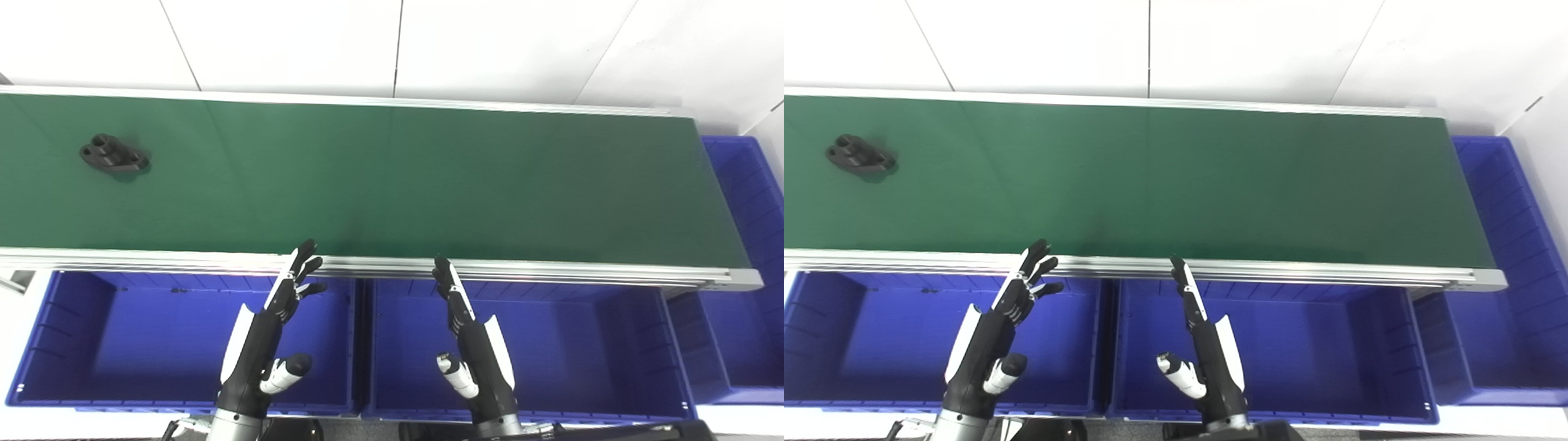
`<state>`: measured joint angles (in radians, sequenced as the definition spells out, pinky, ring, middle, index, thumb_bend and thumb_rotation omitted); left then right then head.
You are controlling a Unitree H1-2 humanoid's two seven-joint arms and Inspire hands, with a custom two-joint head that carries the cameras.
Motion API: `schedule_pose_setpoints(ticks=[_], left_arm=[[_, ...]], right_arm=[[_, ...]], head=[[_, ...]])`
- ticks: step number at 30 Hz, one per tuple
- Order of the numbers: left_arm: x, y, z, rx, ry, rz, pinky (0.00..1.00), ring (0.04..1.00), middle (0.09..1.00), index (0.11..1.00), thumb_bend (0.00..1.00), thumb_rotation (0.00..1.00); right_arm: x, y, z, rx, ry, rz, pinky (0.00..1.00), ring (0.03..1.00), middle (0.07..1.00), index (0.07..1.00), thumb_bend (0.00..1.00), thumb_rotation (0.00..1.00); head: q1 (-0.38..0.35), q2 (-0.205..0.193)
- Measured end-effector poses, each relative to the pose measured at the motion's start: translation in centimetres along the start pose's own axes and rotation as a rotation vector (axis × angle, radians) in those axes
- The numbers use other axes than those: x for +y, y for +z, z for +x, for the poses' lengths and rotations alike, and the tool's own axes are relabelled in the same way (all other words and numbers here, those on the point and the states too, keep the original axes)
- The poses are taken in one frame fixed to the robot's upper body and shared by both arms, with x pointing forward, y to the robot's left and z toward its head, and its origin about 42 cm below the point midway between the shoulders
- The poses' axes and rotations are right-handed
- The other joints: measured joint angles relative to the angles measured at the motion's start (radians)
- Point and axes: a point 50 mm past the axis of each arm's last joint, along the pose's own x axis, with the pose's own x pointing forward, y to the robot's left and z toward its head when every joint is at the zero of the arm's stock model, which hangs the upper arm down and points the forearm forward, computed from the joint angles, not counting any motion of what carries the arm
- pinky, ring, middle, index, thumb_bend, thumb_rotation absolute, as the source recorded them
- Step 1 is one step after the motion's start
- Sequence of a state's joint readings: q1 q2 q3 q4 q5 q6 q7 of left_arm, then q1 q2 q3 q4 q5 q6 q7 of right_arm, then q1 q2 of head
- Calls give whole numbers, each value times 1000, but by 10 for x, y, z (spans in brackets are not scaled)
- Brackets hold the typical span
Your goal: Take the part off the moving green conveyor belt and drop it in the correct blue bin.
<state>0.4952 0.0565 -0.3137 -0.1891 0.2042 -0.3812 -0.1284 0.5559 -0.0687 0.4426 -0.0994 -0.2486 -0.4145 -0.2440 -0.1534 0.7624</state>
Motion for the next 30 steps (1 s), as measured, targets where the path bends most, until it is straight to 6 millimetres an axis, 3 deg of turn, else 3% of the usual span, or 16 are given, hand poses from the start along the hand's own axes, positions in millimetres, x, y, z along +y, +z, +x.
schedule_pose_setpoints(ticks=[20,24,26,27,29,30], left_arm=[[0,-1,0,1,-1,-1,780,919,967,964,1000,984],[-3,-9,-1,3,-3,-11,781,906,950,945,1000,956],[-6,-19,-3,31,-6,-31,783,905,950,946,1000,955],[-8,-23,-4,45,-9,-35,784,905,951,946,1000,957],[-10,-29,-4,61,-16,-35,782,904,949,941,1000,955],[-11,-30,-3,63,-15,-34,780,903,948,938,1000,954]], right_arm=[[2,-1,-2,8,9,-9,983,983,998,992,970,1000],[2,-9,-5,35,12,-14,971,973,998,996,960,1000],[2,-14,-7,53,12,-21,969,974,1000,999,957,1000],[2,-18,-8,64,20,-26,964,972,998,994,963,1000],[-1,-29,-9,94,29,-36,961,971,992,986,964,1000],[-2,-33,-9,102,28,-41,961,971,990,983,963,1000]], head=[[-9,-28],[11,-135],[15,-153],[29,-204],[29,-204],[40,-225]])
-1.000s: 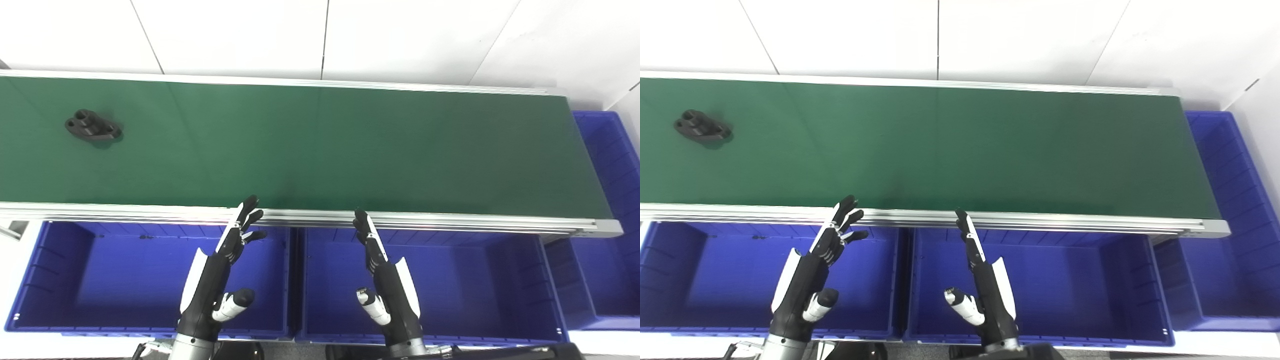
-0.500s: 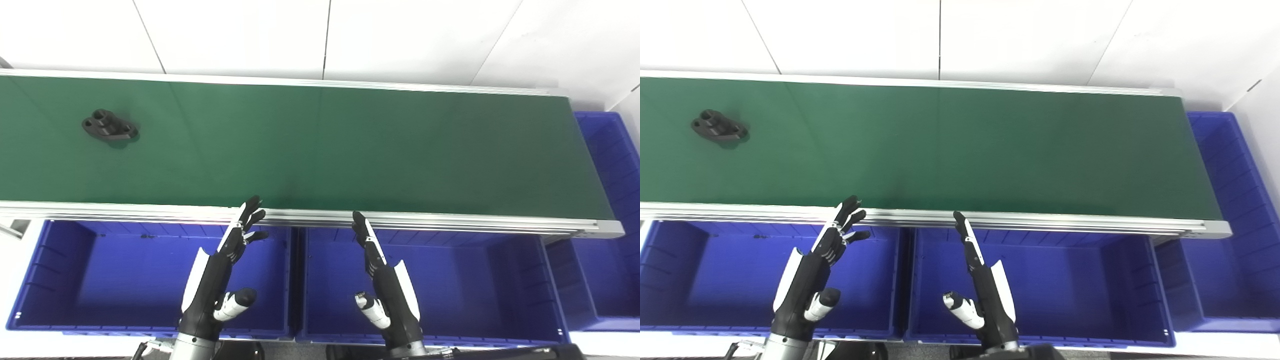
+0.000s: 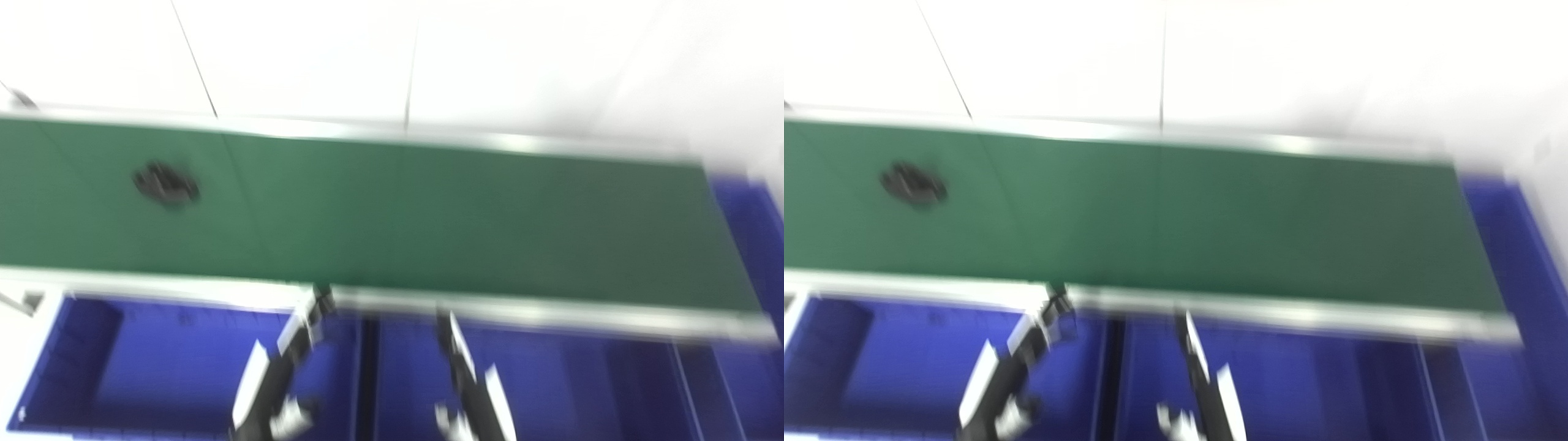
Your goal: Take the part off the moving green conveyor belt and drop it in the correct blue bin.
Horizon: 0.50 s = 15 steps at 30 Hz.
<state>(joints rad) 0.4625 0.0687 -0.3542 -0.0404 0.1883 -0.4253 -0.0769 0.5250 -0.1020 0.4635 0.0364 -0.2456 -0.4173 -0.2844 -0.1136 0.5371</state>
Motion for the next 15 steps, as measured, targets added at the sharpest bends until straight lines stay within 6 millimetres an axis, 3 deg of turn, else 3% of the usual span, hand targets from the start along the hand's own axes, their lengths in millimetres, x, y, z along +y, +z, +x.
schedule_pose_setpoints(ticks=[3,8,15], left_arm=[[-2,-3,6,-4,-5,8,765,892,934,921,1000,935],[-5,-8,17,-10,-12,22,739,873,918,906,1000,919],[-9,-6,25,-29,1,18,686,849,898,885,1000,921]], right_arm=[[-4,-4,4,-1,-3,-15,955,970,980,971,956,1000],[-11,-2,10,-26,-18,-24,932,964,977,970,945,1000],[-27,25,10,-115,-104,-3,900,920,930,941,941,861]], head=[[15,-26],[38,-29],[38,-9]])
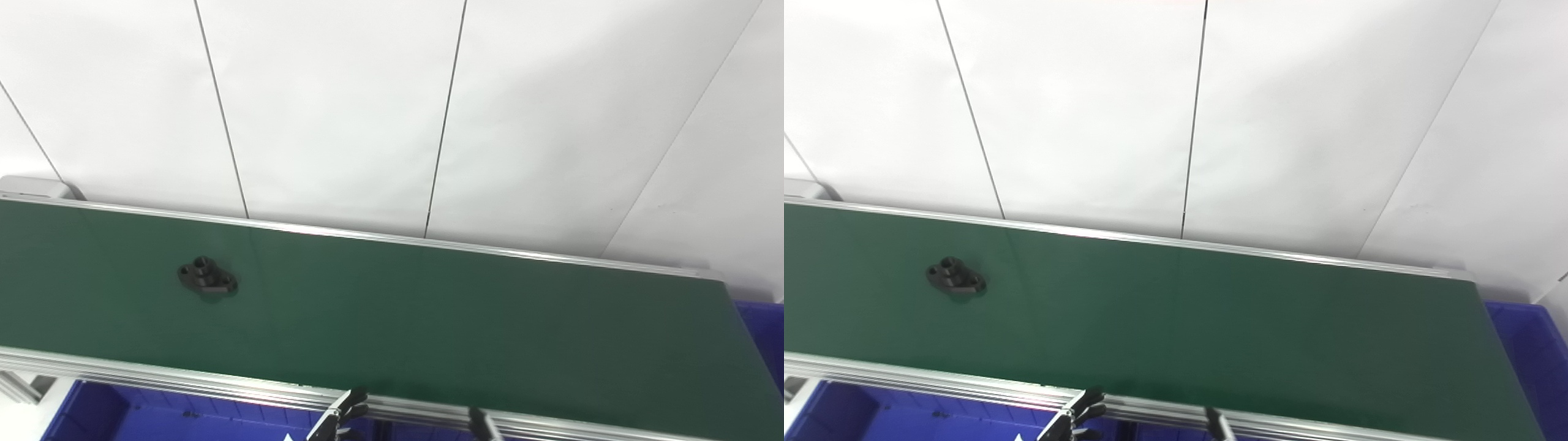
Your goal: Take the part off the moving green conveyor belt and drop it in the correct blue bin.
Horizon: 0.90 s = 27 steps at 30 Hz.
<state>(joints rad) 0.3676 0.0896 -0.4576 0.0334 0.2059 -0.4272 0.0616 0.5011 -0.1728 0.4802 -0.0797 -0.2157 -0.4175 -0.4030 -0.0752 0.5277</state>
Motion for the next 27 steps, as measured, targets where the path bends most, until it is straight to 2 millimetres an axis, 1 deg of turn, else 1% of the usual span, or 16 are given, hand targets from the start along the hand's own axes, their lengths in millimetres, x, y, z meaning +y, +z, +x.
schedule_pose_setpoints(ticks=[2,5,7,9,14,16,18,20,22,27], left_arm=[[-2,1,1,-5,0,-3,681,848,898,885,1000,919],[-5,2,5,-15,-10,-6,688,851,897,886,1000,912],[-6,2,6,-18,-8,-4,686,846,893,885,1000,914],[-5,3,7,-22,-7,0,686,845,894,885,1000,921],[-7,4,9,-28,-11,12,687,848,897,878,1000,920],[-8,4,10,-32,-11,10,697,855,903,881,1000,920],[-8,4,11,-33,-12,9,700,861,907,881,1000,922],[-9,4,11,-34,-17,9,703,863,909,882,1000,922],[-11,3,12,-32,-27,8,721,874,913,890,1000,915],[-15,2,12,-30,-42,7,721,878,918,896,1000,920]], right_arm=[[-1,6,1,-21,-5,5,902,919,928,939,933,847],[-5,15,3,-63,2,-17,874,912,925,938,909,834],[-8,17,5,-79,3,-42,863,912,924,937,891,795],[-11,21,7,-103,-5,-67,855,905,911,934,866,731],[-14,42,25,-210,-45,-135,871,913,915,939,855,694],[-15,54,37,-254,-56,-193,876,914,924,932,875,665],[-18,64,52,-281,-68,-244,841,909,934,936,905,632],[-19,70,68,-281,-69,-289,826,904,935,938,916,629],[-20,75,83,-275,-52,-319,821,902,931,943,956,618],[-18,95,125,-279,-4,-370,834,912,934,956,969,604]], head=[[2,5],[3,14],[0,20],[0,25],[0,41],[2,43],[2,48],[3,46],[2,46],[3,48]])
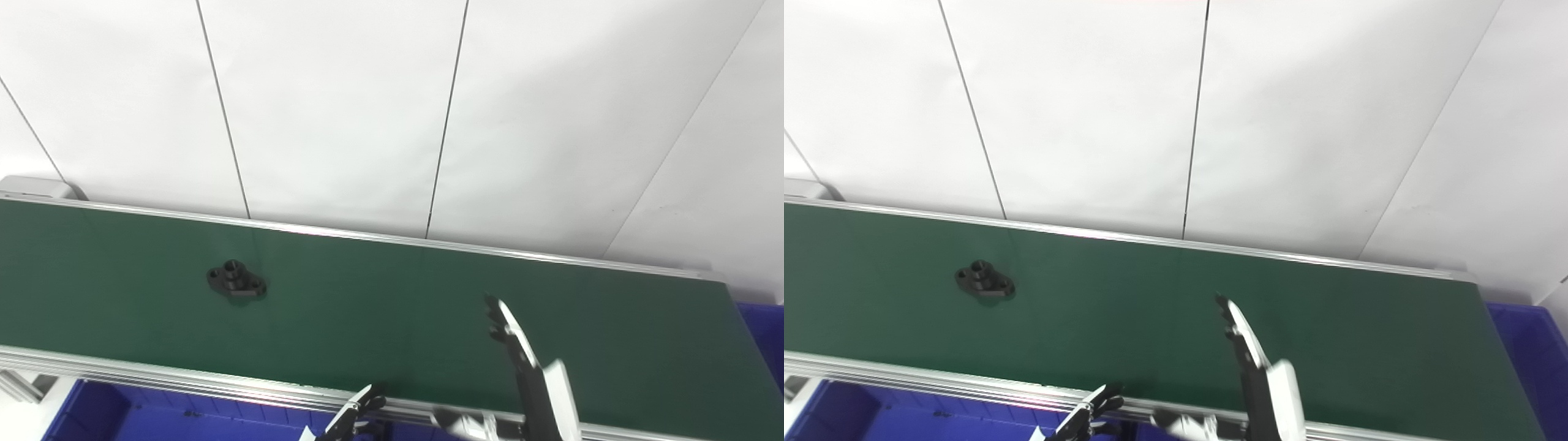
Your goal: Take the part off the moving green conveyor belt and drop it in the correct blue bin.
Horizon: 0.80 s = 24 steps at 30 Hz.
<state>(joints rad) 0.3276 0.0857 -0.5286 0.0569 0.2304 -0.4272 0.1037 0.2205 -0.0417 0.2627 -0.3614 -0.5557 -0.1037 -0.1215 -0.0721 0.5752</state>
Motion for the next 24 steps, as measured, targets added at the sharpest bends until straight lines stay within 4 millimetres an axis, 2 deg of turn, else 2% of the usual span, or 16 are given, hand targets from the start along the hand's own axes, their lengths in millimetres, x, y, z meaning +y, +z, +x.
schedule_pose_setpoints(ticks=[5,10,16,19,24], left_arm=[[-2,0,1,0,2,-6,727,880,922,898,1000,907],[-2,0,3,-2,-6,-6,720,874,920,892,1000,897],[-3,0,3,-2,-12,-4,720,876,919,887,1000,901],[-4,0,4,-7,-27,12,690,859,907,886,1000,897],[-6,0,6,-10,-48,44,699,863,903,897,1000,921]], right_arm=[[1,10,39,-10,53,-33,832,903,915,958,976,607],[6,21,78,-4,106,-150,847,911,915,959,972,617],[26,25,114,8,215,-305,879,896,895,936,989,625],[36,25,132,26,263,-371,830,869,874,915,1000,604],[55,30,158,25,308,-447,777,822,847,911,1000,626]], head=[[8,3],[12,5],[23,3],[35,8],[46,8]])
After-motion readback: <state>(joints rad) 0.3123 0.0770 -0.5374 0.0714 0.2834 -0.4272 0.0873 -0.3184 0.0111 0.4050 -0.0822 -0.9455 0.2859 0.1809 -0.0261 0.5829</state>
